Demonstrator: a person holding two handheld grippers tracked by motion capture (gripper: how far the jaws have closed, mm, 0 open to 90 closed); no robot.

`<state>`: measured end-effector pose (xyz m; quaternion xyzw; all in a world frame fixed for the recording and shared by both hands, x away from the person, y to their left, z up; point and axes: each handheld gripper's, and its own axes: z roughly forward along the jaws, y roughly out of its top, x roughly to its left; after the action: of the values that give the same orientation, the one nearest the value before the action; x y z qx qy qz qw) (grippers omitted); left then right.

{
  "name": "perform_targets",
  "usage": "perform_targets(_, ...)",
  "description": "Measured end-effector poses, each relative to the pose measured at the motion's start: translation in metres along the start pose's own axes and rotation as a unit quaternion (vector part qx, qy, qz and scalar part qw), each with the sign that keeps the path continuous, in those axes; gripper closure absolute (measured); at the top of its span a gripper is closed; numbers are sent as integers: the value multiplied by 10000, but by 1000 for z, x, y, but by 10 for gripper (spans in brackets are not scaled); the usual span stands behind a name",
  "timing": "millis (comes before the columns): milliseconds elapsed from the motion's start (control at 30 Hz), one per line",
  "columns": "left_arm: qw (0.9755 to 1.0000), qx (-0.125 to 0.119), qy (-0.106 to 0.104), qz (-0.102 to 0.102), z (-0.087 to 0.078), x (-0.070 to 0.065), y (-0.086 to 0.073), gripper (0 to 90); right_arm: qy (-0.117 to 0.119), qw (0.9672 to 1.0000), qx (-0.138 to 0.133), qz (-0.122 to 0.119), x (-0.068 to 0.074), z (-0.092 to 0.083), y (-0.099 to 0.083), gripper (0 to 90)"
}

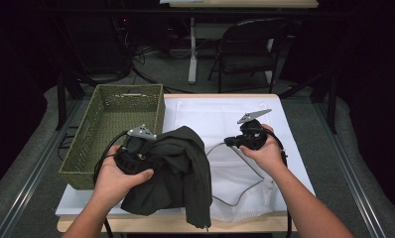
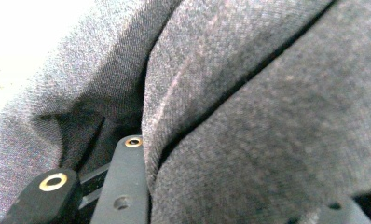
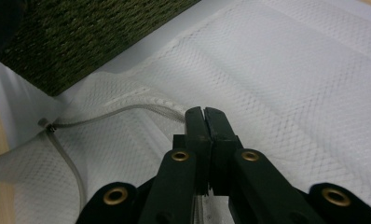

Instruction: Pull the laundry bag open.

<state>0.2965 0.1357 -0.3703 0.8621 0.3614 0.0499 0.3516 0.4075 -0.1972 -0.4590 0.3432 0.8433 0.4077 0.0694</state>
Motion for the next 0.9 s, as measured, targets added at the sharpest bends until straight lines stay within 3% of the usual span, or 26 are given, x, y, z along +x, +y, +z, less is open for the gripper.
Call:
perform_targets(333,9997,-51,-184,120,11,-13,11,650,2,10000,-36,55,-2,2,8,892)
perform_targets(633,9989,75,-375,266,37,-26,18,650,26,9998,-172,115,-3,-3,10,892)
perform_targets(900,9981,136,-552,248,58,-33,18,650,28,9995,-267,150,-4,-7,10,892)
